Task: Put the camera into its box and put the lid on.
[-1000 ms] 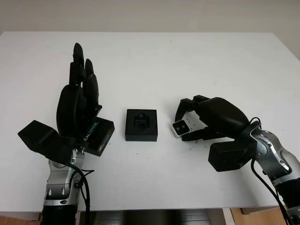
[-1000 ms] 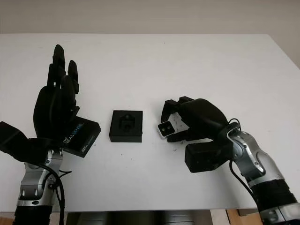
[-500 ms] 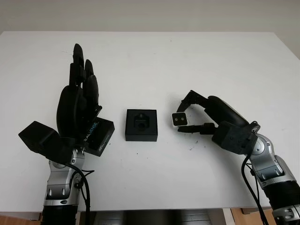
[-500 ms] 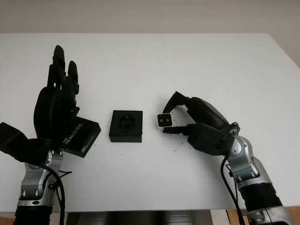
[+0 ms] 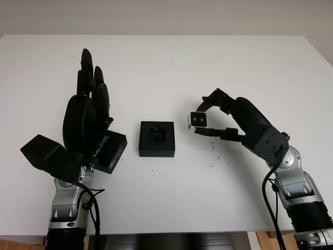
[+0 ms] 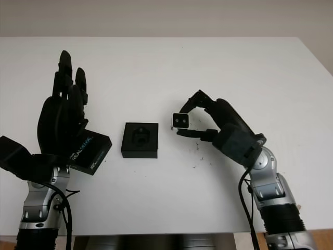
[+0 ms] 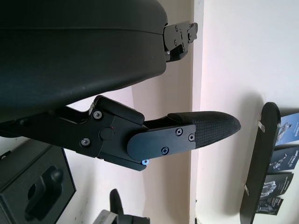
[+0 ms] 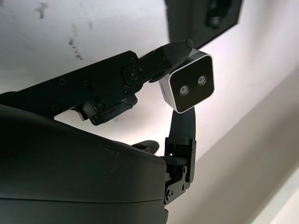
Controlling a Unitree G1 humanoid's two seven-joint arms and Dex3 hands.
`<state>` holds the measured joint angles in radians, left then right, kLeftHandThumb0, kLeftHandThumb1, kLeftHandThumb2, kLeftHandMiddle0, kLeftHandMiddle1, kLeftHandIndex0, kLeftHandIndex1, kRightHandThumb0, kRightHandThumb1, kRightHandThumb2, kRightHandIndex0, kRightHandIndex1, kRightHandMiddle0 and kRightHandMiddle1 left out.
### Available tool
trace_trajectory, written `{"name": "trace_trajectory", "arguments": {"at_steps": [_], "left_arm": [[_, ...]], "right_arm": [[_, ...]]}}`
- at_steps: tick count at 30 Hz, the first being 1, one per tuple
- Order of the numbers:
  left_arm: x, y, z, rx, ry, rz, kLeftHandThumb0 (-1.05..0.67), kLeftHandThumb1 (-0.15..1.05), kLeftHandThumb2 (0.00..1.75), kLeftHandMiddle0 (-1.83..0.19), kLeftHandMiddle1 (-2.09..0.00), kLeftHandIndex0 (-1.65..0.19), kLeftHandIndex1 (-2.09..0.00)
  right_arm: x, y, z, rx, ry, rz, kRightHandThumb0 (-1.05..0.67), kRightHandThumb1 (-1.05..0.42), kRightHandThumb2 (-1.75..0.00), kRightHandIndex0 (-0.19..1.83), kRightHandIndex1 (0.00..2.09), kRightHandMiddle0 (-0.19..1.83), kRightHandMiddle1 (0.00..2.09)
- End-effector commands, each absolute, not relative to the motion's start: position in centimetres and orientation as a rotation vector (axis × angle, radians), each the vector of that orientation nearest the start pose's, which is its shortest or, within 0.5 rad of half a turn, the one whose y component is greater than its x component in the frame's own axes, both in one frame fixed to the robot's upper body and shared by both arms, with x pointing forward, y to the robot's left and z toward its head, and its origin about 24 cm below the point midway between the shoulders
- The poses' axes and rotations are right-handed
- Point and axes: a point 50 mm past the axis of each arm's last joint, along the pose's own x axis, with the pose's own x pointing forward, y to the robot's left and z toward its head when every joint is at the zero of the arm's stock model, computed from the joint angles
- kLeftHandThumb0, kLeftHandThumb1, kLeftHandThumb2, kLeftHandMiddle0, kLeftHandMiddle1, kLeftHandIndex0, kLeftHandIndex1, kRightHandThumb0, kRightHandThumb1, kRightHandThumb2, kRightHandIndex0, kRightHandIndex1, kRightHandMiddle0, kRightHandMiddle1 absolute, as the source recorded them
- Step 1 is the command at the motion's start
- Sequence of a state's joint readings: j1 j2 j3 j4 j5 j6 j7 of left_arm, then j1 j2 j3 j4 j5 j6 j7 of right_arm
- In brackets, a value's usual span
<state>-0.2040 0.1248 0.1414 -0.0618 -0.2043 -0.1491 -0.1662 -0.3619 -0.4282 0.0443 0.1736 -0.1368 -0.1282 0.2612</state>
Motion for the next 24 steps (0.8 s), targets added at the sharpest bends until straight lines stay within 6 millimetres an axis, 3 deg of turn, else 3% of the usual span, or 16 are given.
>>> {"name": "trace_trajectory", "arguments": {"at_steps": [1, 12, 24], "left_arm": [[28.0, 18.5, 12.7, -0.049, -0.431, -0.084, -0.77, 1.05, 0.58, 0.19, 0.00, 0.19, 0.00], [27.9, 18.2, 12.6, -0.040, -0.426, -0.085, -0.77, 1.05, 0.58, 0.19, 0.00, 0.19, 0.00], [27.8, 18.1, 12.6, -0.035, -0.423, -0.075, -0.78, 1.05, 0.57, 0.19, 0.00, 0.19, 0.00]], "right_arm": [[31.7, -18.3, 13.7, -0.575, -0.294, 0.306, -0.50, -1.03, -0.06, 0.24, 0.20, 0.24, 1.74], [31.8, -15.2, 13.4, -0.456, -0.292, 0.381, -0.49, -1.02, -0.05, 0.21, 0.15, 0.25, 1.77], [31.3, -12.1, 12.4, -0.400, -0.224, 0.331, -0.47, -1.01, -0.05, 0.26, 0.14, 0.28, 1.79]]}}
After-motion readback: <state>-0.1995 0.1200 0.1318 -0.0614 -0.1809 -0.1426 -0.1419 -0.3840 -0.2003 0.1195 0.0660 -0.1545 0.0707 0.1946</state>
